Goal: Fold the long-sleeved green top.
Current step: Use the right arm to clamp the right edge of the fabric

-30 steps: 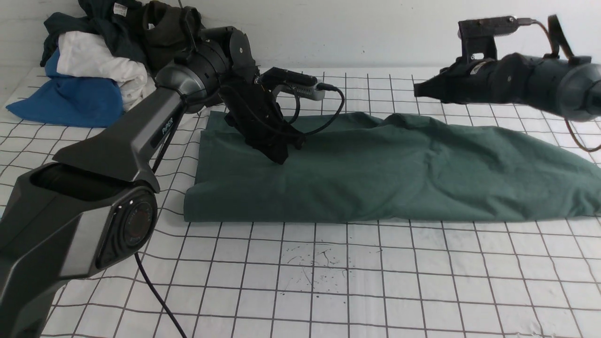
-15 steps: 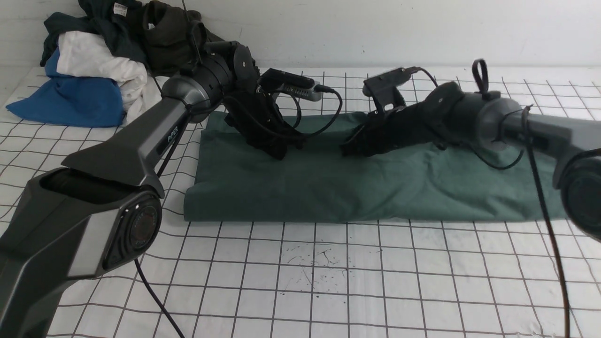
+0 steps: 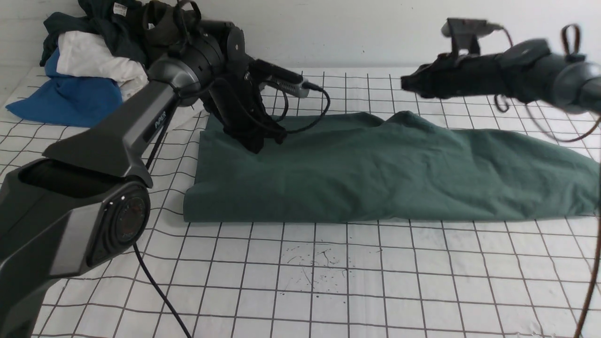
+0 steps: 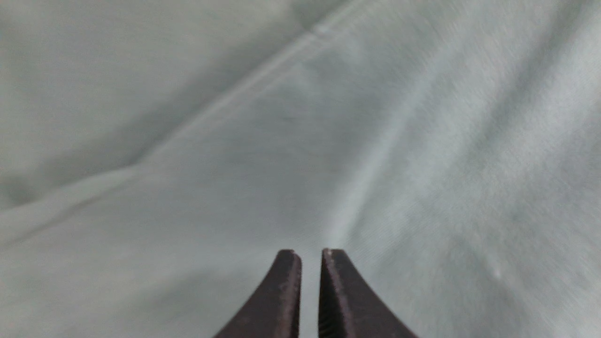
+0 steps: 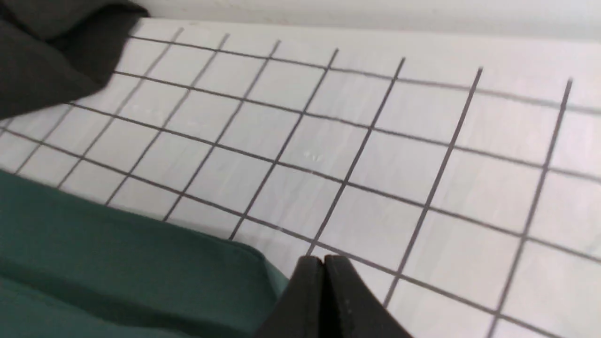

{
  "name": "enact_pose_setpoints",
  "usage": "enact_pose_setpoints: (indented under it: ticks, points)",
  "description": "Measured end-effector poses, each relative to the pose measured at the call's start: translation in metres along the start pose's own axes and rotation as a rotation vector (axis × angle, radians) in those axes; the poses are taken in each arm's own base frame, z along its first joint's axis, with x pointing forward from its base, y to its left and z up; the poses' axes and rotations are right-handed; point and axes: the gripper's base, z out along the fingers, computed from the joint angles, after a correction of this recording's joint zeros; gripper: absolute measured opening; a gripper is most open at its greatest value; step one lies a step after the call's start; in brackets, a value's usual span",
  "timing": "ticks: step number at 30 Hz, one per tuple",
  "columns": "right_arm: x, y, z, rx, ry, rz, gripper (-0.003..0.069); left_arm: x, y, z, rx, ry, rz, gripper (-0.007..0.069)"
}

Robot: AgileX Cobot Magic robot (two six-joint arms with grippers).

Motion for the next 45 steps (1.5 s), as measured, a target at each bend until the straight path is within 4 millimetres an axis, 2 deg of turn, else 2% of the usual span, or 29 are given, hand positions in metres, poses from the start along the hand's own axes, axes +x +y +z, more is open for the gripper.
enact_pose_setpoints:
  ticks: [1,5,6,9,11,12,15,16,18,20,21,23,24,25,29,32,34,36,38,39,40,41,43,44,45]
  points:
    - [-0.017,-0.011,-0.029,0.011,0.007,-0.014,-0.0014,-0.004,0.0,-0.019,-0.018,-0.032,-0.001,0.0047]
    - [-0.052,-0.036,-0.112,0.111,0.05,-0.028,-0.0013,-0.014,-0.004,-0.09,-0.053,-0.158,0.007,0.0047]
    - [-0.061,-0.042,-0.141,0.155,0.062,-0.018,-0.0012,-0.016,-0.006,-0.111,-0.061,-0.196,0.011,0.0047]
    - [-0.072,-0.054,-0.202,0.284,0.115,-0.023,-0.001,-0.014,-0.013,-0.176,-0.087,-0.305,0.022,0.0047]
    - [-0.069,-0.063,-0.236,0.365,0.166,0.011,-0.001,-0.007,-0.02,-0.228,-0.106,-0.393,0.031,0.0047]
    - [-0.065,-0.068,-0.249,0.394,0.182,0.045,-0.001,-0.004,-0.023,-0.246,-0.112,-0.425,0.035,0.0047]
    - [-0.043,-0.085,-0.265,0.441,0.262,0.125,-0.0003,0.013,-0.035,-0.305,-0.125,-0.534,0.048,0.0047]
    - [-0.026,-0.094,-0.265,0.45,0.304,0.168,0.0011,0.022,-0.041,-0.325,-0.124,-0.563,0.051,0.0047]
    - [-0.006,-0.104,-0.259,0.45,0.351,0.214,0.0039,0.037,-0.047,-0.346,-0.122,-0.583,0.061,0.0047]
    - [0.028,-0.116,-0.246,0.447,0.418,0.294,0.0099,0.059,-0.054,-0.361,-0.118,-0.566,0.074,0.0047]
    - [0.031,-0.117,-0.244,0.445,0.426,0.301,0.0106,0.061,-0.054,-0.358,-0.115,-0.549,0.076,0.0047]
    - [0.066,-0.125,-0.226,0.441,0.491,0.369,0.0211,0.094,-0.059,-0.362,-0.135,-0.482,0.087,0.0047]
    - [0.068,-0.125,-0.224,0.44,0.495,0.374,0.022,0.096,-0.059,-0.361,-0.136,-0.475,0.088,0.0047]
    - [0.084,-0.129,-0.216,0.44,0.529,0.399,0.0285,0.114,-0.061,-0.357,-0.147,-0.424,0.087,0.0047]
    - [0.118,-0.14,-0.196,0.459,0.594,0.463,0.0461,0.17,-0.068,-0.342,-0.166,-0.307,0.085,0.0047]
    - [0.135,-0.147,-0.181,0.458,0.597,0.546,0.0528,0.199,-0.07,-0.332,-0.194,-0.283,0.09,0.0047]
    - [0.144,-0.149,-0.171,0.435,0.593,0.609,0.0539,0.214,-0.071,-0.324,-0.21,-0.27,0.095,0.0047]
    - [0.148,-0.15,-0.165,0.416,0.579,0.634,0.0524,0.228,-0.071,-0.314,-0.219,-0.235,0.099,0.0047]
    - [0.147,-0.15,-0.164,0.408,0.574,0.622,0.0475,0.238,-0.072,-0.307,-0.229,-0.207,0.103,0.0047]
    - [0.147,-0.15,-0.164,0.404,0.575,0.609,0.0433,0.244,-0.071,-0.302,-0.235,-0.185,0.1,0.0047]
    - [0.147,-0.15,-0.164,0.401,0.573,0.606,0.0358,0.248,-0.07,-0.297,-0.243,-0.164,0.095,0.0047]
    - [0.148,-0.15,-0.164,0.401,0.573,0.603,0.0346,0.249,-0.07,-0.295,-0.246,-0.155,0.093,0.0047]
    - [0.148,-0.15,-0.163,0.399,0.574,0.596,0.0187,0.256,-0.068,-0.287,-0.266,-0.109,0.08,0.0047]
    - [0.148,-0.15,-0.163,0.398,0.576,0.594,0.0174,0.257,-0.067,-0.286,-0.267,-0.103,0.076,0.0047]
    - [0.147,-0.15,-0.165,0.403,0.581,0.576,0.0086,0.26,-0.066,-0.282,-0.282,-0.076,0.066,0.0047]
